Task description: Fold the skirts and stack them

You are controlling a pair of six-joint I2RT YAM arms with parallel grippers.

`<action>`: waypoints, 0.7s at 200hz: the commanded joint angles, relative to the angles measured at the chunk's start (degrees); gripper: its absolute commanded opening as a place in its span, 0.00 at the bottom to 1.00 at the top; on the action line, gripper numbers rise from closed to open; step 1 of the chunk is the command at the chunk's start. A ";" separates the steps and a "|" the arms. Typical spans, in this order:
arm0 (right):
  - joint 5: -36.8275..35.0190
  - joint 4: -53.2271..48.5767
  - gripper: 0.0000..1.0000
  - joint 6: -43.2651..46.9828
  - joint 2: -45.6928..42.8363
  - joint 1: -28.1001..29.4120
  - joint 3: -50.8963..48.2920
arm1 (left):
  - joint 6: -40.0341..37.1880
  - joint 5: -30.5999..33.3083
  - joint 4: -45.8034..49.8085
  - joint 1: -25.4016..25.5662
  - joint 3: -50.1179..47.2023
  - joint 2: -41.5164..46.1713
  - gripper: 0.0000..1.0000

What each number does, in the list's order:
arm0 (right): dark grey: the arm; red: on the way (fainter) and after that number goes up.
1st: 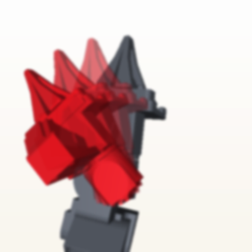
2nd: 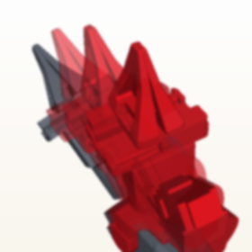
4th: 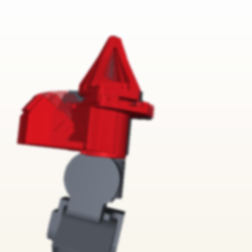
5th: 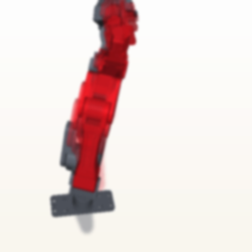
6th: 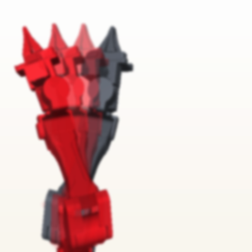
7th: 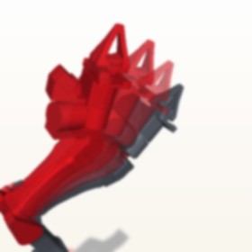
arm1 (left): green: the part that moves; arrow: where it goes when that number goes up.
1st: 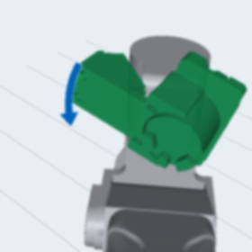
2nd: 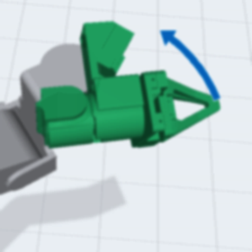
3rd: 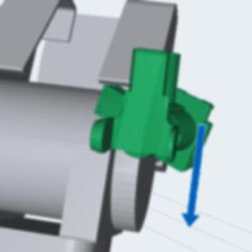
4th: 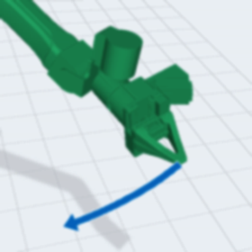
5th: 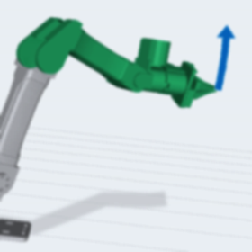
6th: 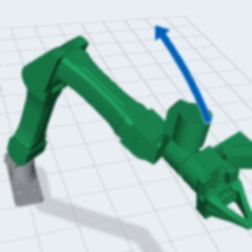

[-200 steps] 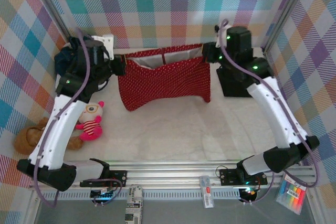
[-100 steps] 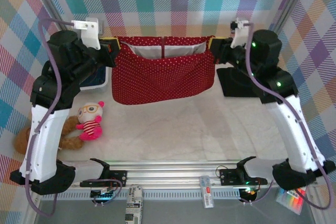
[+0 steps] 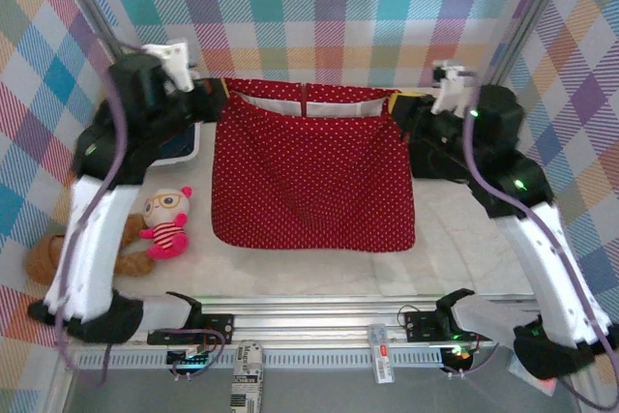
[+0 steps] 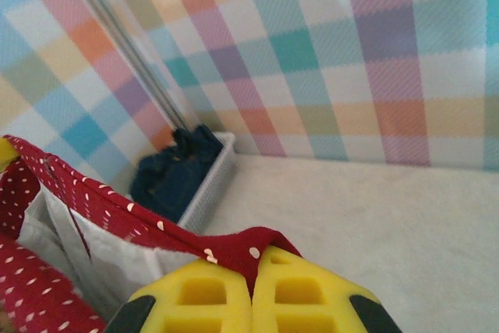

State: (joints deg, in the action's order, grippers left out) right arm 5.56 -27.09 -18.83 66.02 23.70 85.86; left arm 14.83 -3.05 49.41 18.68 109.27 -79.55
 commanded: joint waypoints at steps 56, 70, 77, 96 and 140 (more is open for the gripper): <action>5.80 -1.76 0.90 -5.38 45.14 -8.80 12.62 | 4.26 -9.52 6.67 -8.44 25.70 -48.28 1.00; 6.81 0.09 0.91 -6.99 45.60 -8.78 10.54 | 5.20 -9.67 4.12 -8.15 22.29 -47.13 1.00; 7.48 1.00 0.91 -7.45 45.60 -8.78 9.32 | 5.58 -10.36 3.06 -8.09 19.80 -46.28 1.00; 10.74 1.56 0.91 -7.31 46.42 -8.77 7.33 | 6.54 -12.66 0.90 -7.82 12.14 -44.10 1.00; 23.91 3.42 0.99 -6.37 51.93 -8.68 8.53 | 10.74 -23.81 -7.92 -6.57 -4.81 -39.11 1.00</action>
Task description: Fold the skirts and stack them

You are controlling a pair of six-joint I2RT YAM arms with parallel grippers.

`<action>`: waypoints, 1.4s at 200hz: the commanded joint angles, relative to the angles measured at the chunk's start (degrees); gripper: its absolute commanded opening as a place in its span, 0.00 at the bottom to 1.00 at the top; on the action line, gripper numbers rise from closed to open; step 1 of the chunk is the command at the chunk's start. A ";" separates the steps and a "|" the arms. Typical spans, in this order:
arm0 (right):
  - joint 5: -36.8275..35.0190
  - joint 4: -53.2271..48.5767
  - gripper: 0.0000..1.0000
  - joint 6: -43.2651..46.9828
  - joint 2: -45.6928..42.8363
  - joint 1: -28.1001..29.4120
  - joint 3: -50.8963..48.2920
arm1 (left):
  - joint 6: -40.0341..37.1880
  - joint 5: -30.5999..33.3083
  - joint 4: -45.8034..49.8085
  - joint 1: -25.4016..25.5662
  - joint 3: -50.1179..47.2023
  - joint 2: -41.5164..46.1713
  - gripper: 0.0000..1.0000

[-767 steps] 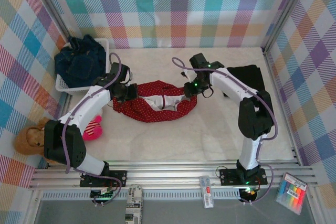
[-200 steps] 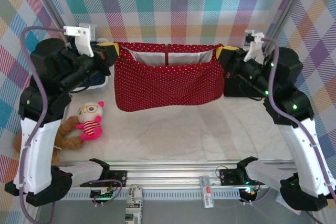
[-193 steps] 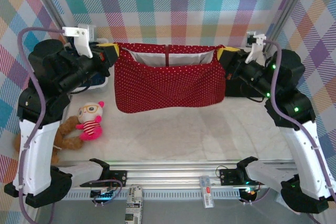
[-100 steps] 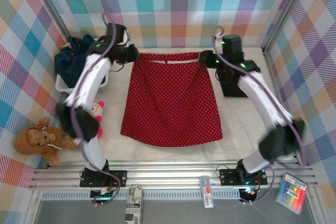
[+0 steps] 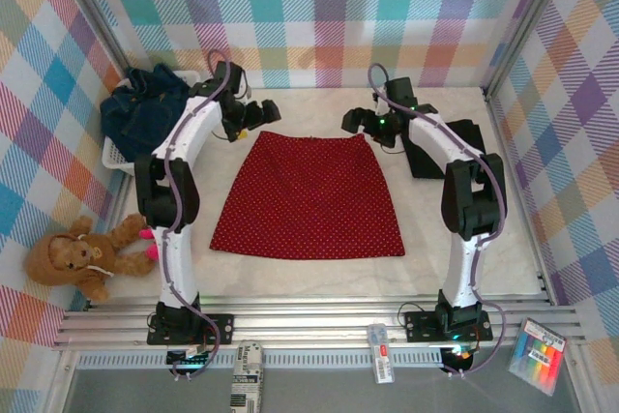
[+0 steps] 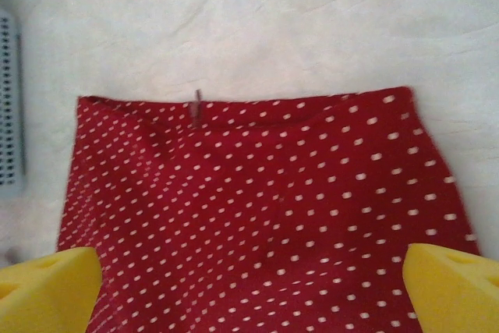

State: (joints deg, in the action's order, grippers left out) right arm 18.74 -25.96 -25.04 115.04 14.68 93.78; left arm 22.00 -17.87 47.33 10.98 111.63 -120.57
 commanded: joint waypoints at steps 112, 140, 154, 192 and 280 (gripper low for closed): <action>-1.07 1.87 0.99 -14.16 23.35 -2.12 16.34 | 7.38 2.71 -6.79 -0.83 12.27 -25.28 1.00; 1.83 2.81 0.99 -13.85 23.49 -2.46 14.76 | 10.46 0.56 -11.97 -2.45 6.31 -25.12 1.00; 2.09 3.61 0.99 -14.46 22.93 -2.46 12.93 | 9.62 -1.13 -12.13 -2.39 7.51 -26.04 1.00; 4.43 9.01 0.99 -19.59 17.77 -1.82 2.82 | 7.12 -2.04 -6.80 -2.37 21.75 -34.27 1.00; -5.28 31.15 0.99 -42.39 -9.93 10.88 -35.90 | 12.44 -17.88 -19.81 6.21 44.84 -46.01 1.00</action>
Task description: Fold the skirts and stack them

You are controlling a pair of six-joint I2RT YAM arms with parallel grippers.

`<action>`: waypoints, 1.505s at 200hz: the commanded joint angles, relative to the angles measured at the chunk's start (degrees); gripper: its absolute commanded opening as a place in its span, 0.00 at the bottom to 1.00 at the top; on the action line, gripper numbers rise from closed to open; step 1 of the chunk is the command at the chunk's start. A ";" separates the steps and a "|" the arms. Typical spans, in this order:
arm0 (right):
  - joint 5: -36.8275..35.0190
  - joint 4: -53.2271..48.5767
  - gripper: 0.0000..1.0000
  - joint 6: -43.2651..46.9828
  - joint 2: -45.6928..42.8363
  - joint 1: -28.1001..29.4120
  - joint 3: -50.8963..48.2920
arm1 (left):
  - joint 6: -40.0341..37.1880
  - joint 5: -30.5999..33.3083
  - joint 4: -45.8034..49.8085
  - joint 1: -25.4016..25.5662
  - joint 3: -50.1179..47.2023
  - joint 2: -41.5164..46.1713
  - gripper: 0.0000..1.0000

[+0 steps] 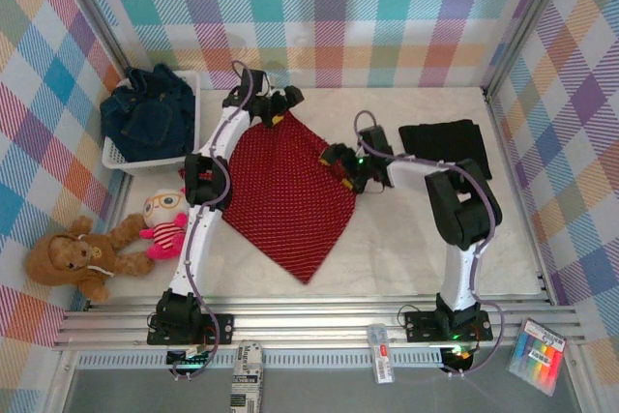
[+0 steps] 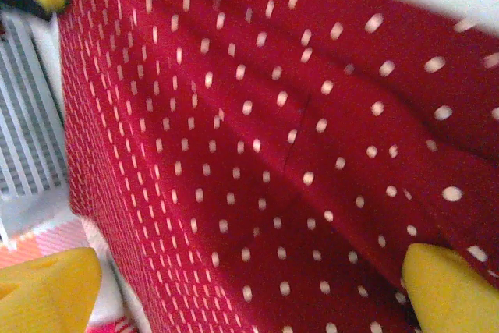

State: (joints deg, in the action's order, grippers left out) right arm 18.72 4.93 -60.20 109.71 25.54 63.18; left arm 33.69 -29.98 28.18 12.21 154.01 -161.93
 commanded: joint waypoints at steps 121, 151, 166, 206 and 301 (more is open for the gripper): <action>10.11 -21.62 0.99 25.33 7.48 -1.19 23.41 | -9.92 16.50 16.91 2.83 -30.81 28.03 1.00; 6.77 -25.48 0.99 24.81 11.50 -1.25 25.94 | -6.56 16.53 14.17 -0.63 -36.22 26.97 1.00; -1.47 -29.80 0.99 22.48 12.42 -1.94 26.01 | -6.45 18.68 14.13 -1.45 -36.17 24.89 1.00; -4.98 -27.99 0.99 18.69 12.08 -6.22 19.91 | -5.55 18.02 15.97 -2.54 -32.39 17.20 1.00; -1.30 -9.67 0.99 2.90 -1.08 -3.74 -1.21 | -5.27 1.22 12.29 2.63 4.80 -6.82 1.00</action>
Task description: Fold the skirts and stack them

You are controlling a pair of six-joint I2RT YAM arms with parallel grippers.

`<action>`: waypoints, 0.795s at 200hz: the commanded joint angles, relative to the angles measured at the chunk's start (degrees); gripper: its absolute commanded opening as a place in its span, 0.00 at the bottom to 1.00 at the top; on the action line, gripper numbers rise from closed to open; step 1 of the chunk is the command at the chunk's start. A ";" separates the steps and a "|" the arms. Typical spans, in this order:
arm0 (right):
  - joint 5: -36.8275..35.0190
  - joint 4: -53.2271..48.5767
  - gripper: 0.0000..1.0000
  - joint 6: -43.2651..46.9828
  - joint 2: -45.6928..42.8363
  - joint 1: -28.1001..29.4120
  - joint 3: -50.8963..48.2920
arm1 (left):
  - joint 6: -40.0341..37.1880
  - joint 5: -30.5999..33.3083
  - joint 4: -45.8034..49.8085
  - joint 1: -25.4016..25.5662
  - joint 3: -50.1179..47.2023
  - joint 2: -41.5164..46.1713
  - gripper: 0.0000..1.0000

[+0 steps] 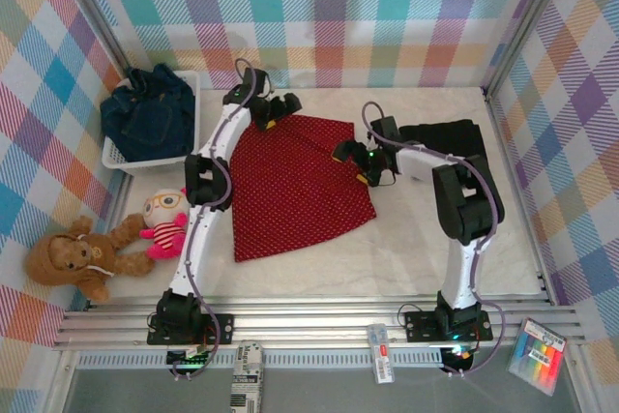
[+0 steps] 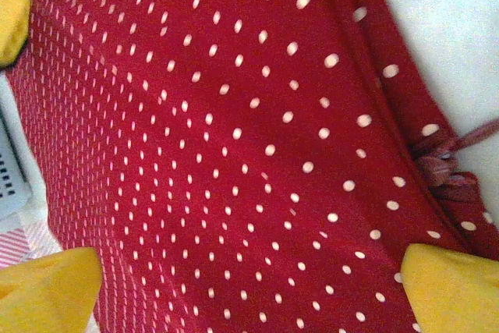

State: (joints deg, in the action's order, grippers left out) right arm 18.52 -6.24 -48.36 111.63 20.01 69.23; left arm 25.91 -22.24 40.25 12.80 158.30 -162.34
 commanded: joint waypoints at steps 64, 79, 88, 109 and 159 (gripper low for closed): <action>-4.17 -14.88 0.99 8.27 -10.48 0.13 2.40 | -0.28 -9.73 7.00 3.27 -11.03 15.25 1.00; -6.17 -17.01 0.99 9.16 -8.93 -0.05 4.69 | 1.05 -8.21 3.13 4.44 -25.36 24.13 1.00; -8.43 -17.77 0.99 8.40 -8.44 -0.21 5.03 | 1.97 -5.74 0.32 5.03 -34.34 29.18 1.00; -12.77 -18.54 1.00 9.22 -7.22 -0.30 4.90 | 5.44 -1.24 -5.08 5.05 -50.59 39.24 1.00; -11.59 -21.30 0.57 14.99 -2.99 -0.33 5.24 | 10.65 2.76 -8.26 5.04 -75.09 56.32 1.00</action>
State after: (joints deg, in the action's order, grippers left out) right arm 6.85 -24.51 -36.93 106.94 19.84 74.04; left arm 32.47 -22.50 33.80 17.87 91.57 -111.63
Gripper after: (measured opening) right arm 0.628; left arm 0.999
